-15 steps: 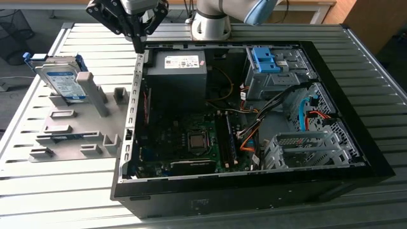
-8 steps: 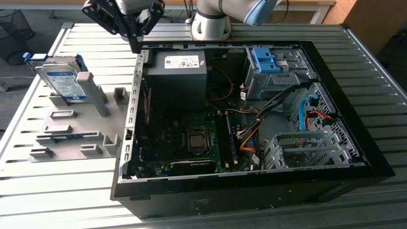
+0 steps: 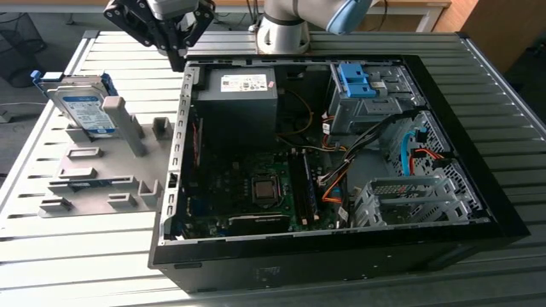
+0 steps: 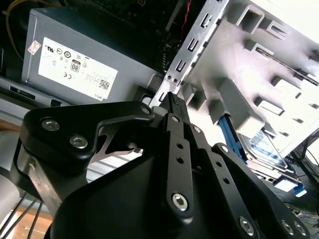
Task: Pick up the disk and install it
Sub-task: 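Reach for the disk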
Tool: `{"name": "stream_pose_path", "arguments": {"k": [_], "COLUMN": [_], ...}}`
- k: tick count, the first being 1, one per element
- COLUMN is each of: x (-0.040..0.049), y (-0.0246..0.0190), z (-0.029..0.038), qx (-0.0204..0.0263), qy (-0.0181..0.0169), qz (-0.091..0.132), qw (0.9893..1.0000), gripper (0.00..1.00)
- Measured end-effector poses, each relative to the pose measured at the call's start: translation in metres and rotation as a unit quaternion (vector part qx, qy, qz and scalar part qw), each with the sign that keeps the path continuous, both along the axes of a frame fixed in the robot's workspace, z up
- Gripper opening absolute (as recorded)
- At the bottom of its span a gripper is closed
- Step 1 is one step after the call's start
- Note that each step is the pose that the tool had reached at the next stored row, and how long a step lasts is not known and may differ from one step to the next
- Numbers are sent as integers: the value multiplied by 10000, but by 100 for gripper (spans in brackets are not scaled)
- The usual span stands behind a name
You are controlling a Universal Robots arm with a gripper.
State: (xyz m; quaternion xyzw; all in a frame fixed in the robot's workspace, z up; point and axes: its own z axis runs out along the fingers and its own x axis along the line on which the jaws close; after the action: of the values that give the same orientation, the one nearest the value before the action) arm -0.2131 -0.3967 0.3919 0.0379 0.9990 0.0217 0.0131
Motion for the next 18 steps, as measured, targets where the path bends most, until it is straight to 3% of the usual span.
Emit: {"name": "stream_pose_path", "arguments": {"k": [9, 18], "x": [-81, -187], "y": [9, 67], "z": [-4, -9], "qx": [0, 0], "qy": [0, 1], "qz": [0, 0], "qw": [10000, 10000], "gripper": [11, 11]}}
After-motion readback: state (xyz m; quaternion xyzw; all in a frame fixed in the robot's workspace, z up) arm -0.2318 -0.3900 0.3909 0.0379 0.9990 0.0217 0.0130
